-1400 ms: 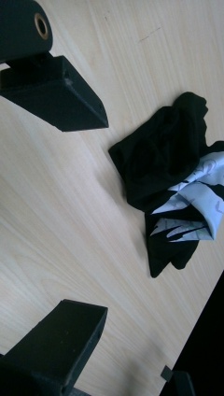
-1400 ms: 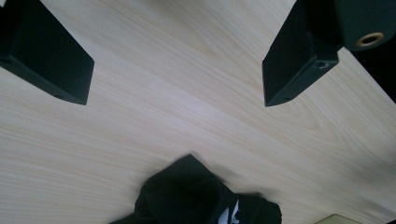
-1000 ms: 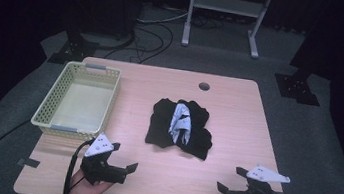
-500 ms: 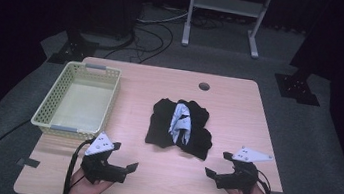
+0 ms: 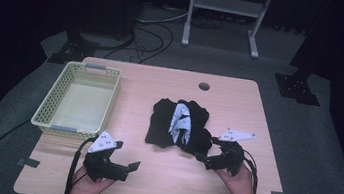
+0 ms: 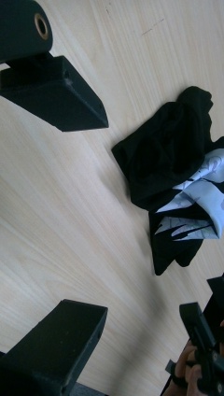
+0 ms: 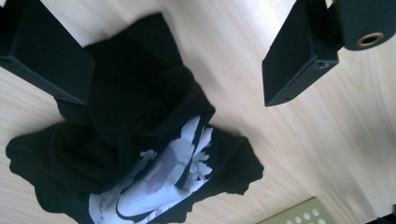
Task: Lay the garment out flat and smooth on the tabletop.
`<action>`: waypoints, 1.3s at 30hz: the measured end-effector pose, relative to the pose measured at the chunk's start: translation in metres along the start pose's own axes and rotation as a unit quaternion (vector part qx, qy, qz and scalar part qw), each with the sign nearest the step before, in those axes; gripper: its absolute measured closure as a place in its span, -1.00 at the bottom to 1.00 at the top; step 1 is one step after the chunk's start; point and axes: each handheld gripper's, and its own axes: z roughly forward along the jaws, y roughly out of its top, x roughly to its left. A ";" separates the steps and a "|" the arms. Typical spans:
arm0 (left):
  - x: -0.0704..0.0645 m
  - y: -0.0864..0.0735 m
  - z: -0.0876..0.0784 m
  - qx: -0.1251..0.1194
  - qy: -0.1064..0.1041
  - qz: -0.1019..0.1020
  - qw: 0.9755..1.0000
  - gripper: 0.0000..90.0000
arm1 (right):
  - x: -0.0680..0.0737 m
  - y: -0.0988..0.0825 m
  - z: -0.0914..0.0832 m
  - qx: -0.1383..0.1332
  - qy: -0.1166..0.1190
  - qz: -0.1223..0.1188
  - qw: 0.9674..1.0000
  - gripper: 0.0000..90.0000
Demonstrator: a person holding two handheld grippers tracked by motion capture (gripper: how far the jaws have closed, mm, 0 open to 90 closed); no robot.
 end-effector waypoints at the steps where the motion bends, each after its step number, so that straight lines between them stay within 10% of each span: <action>1: 0.000 0.000 0.000 0.000 0.000 0.000 1.000 -0.82 | -0.002 0.002 0.002 0.000 0.001 0.001 1.000 -0.80; 19: 0.000 0.004 0.006 0.006 -0.005 0.005 1.000 -0.82 | -0.022 0.024 0.054 0.039 0.008 0.018 0.999 -0.79; 39: -0.004 0.008 0.010 0.014 -0.005 0.011 1.000 -0.82 | -0.032 0.027 0.099 0.083 -0.006 0.016 0.996 -0.01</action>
